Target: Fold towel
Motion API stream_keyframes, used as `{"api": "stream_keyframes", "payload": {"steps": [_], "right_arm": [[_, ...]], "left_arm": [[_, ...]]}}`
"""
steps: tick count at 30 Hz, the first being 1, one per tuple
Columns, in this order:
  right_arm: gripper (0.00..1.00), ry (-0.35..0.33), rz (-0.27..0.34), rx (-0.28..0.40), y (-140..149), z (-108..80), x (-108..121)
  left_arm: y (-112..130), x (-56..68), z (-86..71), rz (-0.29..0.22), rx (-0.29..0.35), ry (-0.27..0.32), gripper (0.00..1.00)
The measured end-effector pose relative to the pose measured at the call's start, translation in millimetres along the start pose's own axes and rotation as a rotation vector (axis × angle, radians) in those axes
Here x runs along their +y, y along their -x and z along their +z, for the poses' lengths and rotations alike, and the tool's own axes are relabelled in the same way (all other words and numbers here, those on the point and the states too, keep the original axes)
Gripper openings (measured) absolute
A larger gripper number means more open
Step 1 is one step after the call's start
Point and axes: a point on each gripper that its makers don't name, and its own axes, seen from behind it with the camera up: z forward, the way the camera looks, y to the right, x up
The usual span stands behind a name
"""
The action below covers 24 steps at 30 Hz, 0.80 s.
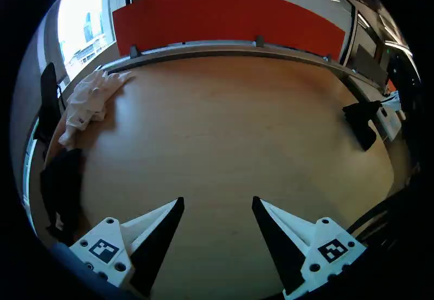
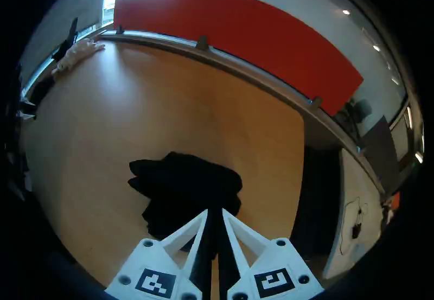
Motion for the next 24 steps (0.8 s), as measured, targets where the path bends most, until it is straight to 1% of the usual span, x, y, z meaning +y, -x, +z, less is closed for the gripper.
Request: {"api": "stream_keyframes", "payload": {"steps": [10,24], "right_arm": [[0.04,0.0,0.048,-0.068,42.3,12.0,-2.6],[0.04,-0.013,0.105,-0.137,83.7,25.6,-11.2]], "left_arm": [[0.5,0.2,-1.1,0.014,-0.002,-0.002,0.93],[2.9,-6.5,-4.0,0.014,-0.007,-0.013,0.93]]}}
